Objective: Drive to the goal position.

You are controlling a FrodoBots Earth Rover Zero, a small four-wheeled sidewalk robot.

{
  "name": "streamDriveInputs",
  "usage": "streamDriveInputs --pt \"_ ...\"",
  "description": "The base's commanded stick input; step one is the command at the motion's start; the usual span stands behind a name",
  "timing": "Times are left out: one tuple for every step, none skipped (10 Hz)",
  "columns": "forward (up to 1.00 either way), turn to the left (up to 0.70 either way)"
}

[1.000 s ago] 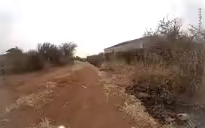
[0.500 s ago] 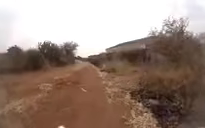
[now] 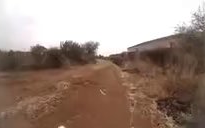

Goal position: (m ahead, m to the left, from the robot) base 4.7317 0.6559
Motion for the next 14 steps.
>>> streamDriveInputs --pt "0.50 0.00" --pt "0.50 0.00" --pt "0.50 0.00" --pt "0.50 0.00" --pt "0.50 0.00" --pt "0.50 0.00" --pt "0.50 0.00" --pt "0.50 0.00" --pt "0.50 0.00" --pt "0.50 -0.25" --pt "0.50 -0.40" --pt "0.50 -0.50" --pt "0.50 -0.45" --pt "0.50 -0.27"
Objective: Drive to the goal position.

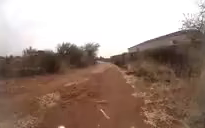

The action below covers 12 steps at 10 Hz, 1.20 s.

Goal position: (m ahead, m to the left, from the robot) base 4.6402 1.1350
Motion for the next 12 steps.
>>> streamDriveInputs --pt "0.50 -0.10" --pt "0.50 0.00" --pt "0.50 0.00" --pt "0.50 0.00" --pt "0.50 0.00" --pt "0.50 0.00" --pt "0.50 0.00" --pt "0.50 0.00" --pt "0.50 0.00" --pt "0.50 0.00" --pt "0.50 0.00" --pt "0.50 0.00"
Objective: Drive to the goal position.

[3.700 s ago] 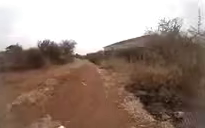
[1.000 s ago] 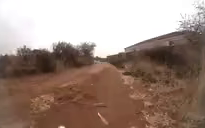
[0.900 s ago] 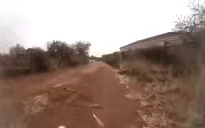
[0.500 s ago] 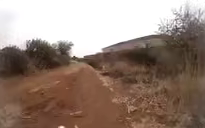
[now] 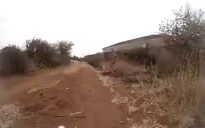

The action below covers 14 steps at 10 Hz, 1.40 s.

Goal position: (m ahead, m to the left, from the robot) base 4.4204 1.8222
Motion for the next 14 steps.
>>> streamDriveInputs --pt "0.50 0.00" --pt "0.50 0.00" --pt "0.50 0.05" --pt "0.50 0.19" --pt "0.50 0.34" --pt "0.50 0.49" --pt "0.50 0.18" --pt "0.50 0.00" --pt "0.50 0.00" --pt "0.50 0.00" --pt "0.50 0.00" --pt "0.50 0.00" --pt "0.50 0.00" --pt "0.50 0.00"
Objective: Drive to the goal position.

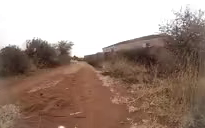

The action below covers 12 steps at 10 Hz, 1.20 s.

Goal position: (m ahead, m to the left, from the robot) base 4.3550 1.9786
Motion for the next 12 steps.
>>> streamDriveInputs --pt "0.38 0.00" --pt "0.18 0.00" --pt "0.03 0.00" --pt "0.28 0.00" --pt "0.50 0.00" --pt "0.50 0.00" --pt "0.50 0.00" --pt "0.50 0.00" --pt "0.50 0.00" --pt "0.50 0.00" --pt "0.50 0.00" --pt "0.50 0.00"
